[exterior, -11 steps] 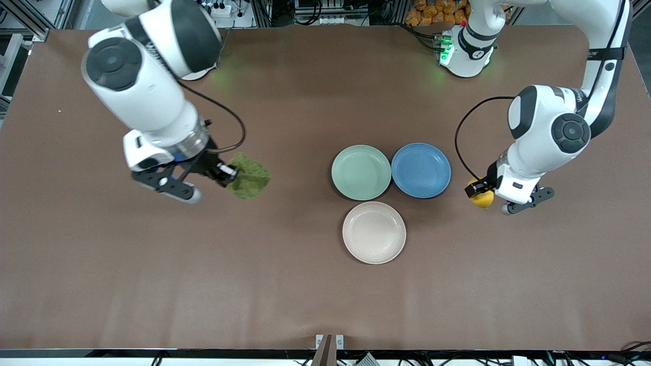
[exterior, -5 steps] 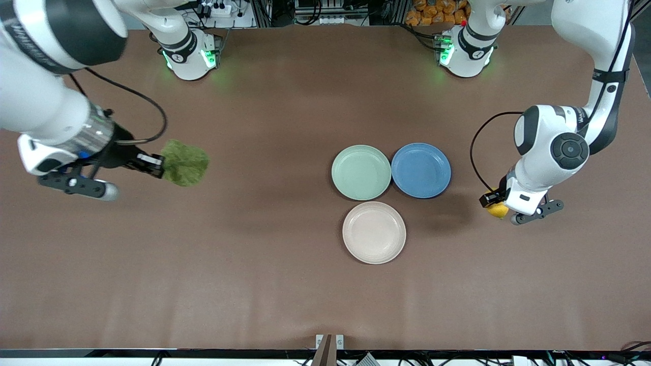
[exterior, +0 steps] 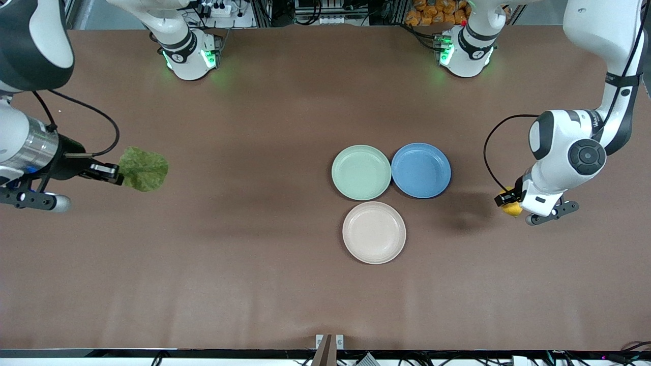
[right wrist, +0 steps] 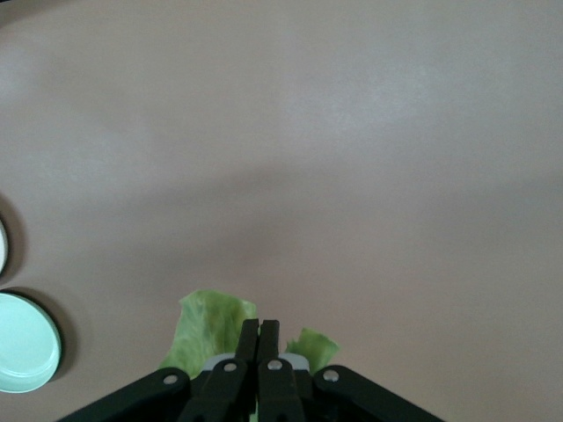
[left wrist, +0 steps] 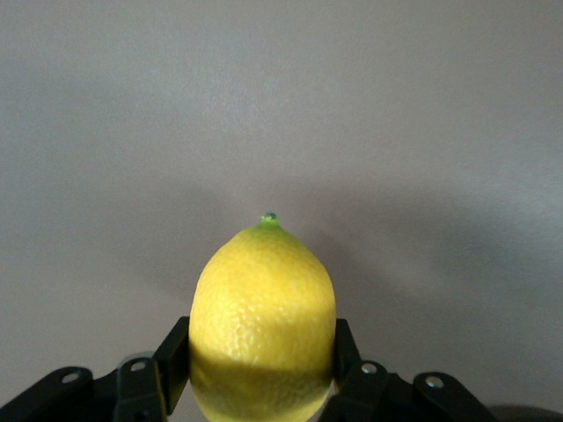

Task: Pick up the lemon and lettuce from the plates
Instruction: 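Lift the lemon off the white plate while the right gripper carries lettuce away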

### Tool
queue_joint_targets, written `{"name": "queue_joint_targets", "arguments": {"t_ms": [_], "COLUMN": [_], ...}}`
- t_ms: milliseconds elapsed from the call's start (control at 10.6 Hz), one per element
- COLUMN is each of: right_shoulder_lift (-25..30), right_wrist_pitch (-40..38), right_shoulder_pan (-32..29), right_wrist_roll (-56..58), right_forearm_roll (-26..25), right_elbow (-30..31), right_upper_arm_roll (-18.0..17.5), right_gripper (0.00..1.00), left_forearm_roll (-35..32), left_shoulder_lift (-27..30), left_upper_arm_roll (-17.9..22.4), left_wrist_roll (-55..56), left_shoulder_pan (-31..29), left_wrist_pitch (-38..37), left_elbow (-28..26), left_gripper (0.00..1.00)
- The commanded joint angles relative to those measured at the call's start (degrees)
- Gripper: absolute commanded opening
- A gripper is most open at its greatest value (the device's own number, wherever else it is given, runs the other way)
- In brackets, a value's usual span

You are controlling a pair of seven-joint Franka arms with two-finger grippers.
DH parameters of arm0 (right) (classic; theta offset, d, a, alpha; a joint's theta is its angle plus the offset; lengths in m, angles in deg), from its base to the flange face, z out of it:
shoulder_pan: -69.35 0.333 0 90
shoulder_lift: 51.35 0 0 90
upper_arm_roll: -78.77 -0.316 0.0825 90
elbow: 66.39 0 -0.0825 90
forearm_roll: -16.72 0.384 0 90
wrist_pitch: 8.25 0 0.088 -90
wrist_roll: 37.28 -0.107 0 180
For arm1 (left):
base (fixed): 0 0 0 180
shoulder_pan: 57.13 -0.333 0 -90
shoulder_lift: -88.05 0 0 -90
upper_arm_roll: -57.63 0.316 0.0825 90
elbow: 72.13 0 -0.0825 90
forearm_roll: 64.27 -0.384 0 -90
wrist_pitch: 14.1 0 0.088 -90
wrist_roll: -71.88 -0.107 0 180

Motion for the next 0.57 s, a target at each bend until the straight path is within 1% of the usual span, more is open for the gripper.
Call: {"name": "queue_joint_targets", "arguments": {"t_ms": [0,95,284,379,474], "right_shoulder_lift": [1.8,1.7,1.8,1.8,1.8], "right_wrist_pitch": [4.7,7.1,12.8,15.6,17.9], "right_shoulder_pan": [-3.3,-4.8,-5.4,-5.8,-5.9], "right_wrist_roll": [4.5,6.0,6.3,6.3,6.3], "right_forearm_roll": [0.7,0.7,0.5,-0.2,-0.4], "right_elbow": [5.8,7.9,12.7,14.8,16.4], "right_upper_arm_roll": [-0.7,-0.7,-0.6,-0.6,-0.6], "right_gripper": [0.0,0.0,0.0,0.0,0.0], "left_forearm_roll": [-2.2,-2.2,-1.7,-1.4,-1.0], "left_shoulder_lift": [-1.9,-1.9,-1.4,-1.1,-0.3], "left_upper_arm_roll": [-0.5,-0.6,-1.0,-1.7,-3.5], "left_wrist_roll": [-2.0,-2.7,-2.8,-2.7,-2.6], "left_shoulder_pan": [-1.3,-1.4,-1.2,-1.0,-1.3], "left_wrist_pitch": [0.5,0.4,0.6,0.6,0.7], "left_elbow": [1.9,1.9,1.5,1.2,0.6], "left_gripper": [1.0,1.0,1.0,1.0,1.0]}}
